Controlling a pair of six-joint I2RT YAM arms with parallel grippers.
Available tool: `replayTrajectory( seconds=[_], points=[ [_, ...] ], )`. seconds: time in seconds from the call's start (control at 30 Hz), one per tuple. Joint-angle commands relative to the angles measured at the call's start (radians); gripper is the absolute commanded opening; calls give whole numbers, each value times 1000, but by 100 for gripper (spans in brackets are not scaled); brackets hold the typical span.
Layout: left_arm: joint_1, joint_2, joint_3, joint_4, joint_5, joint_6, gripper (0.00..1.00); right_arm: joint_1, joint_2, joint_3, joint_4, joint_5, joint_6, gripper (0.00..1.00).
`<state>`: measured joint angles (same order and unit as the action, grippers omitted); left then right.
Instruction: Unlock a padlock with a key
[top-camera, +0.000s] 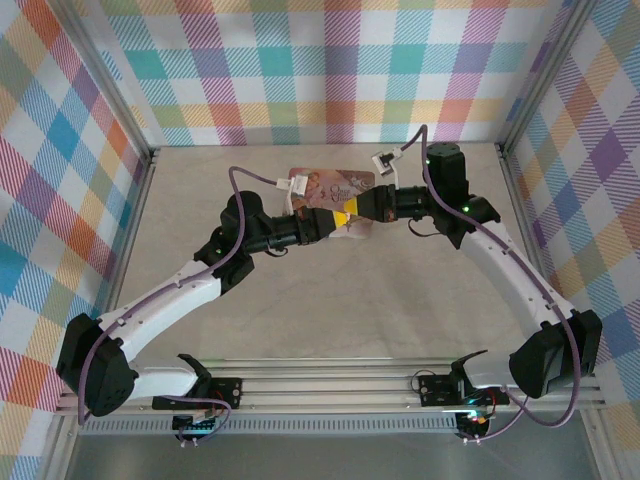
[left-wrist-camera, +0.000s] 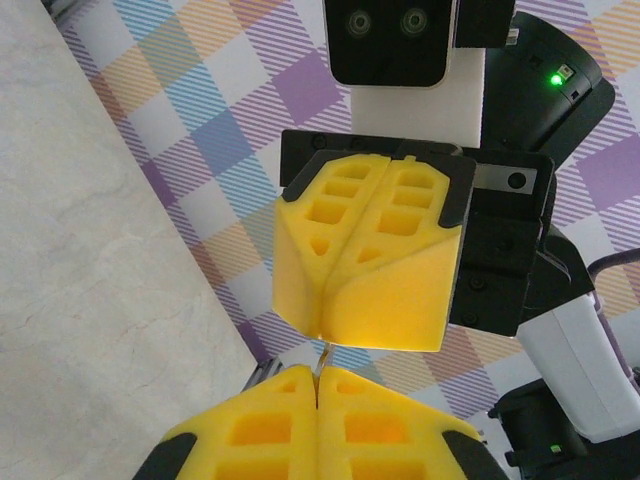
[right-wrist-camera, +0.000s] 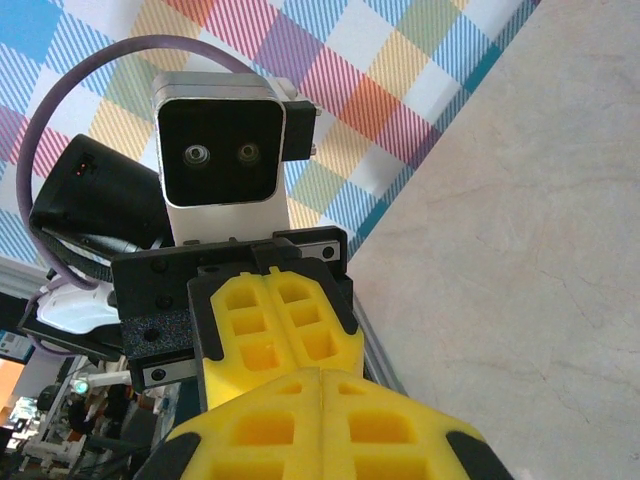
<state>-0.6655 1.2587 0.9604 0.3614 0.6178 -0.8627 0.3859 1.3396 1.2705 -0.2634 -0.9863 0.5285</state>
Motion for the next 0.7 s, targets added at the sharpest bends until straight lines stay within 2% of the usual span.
replayTrajectory(
  seconds=[0.0,0.07,0.13,0.23,0.43,0.67],
  points=[
    [-8,-48,-18,-12,-40,42,0,1,-20,-20,16,12,13,13],
    [-8,-68,-30,-59,-67,66,0,1,-23,-25,11,38,16,29],
    [-7,-93,-46,-129,-103,95,0,1,-29,-31,5,72,16,41],
    [-5,-140,-79,-260,-177,142,0,2,-29,-36,-52,180,10,51],
    [-5,-230,-168,-521,-333,195,0,71,17,-25,-233,494,-81,56],
    [-3,-312,-292,-628,-450,183,0,235,157,-44,-296,895,-29,56]
  ],
)
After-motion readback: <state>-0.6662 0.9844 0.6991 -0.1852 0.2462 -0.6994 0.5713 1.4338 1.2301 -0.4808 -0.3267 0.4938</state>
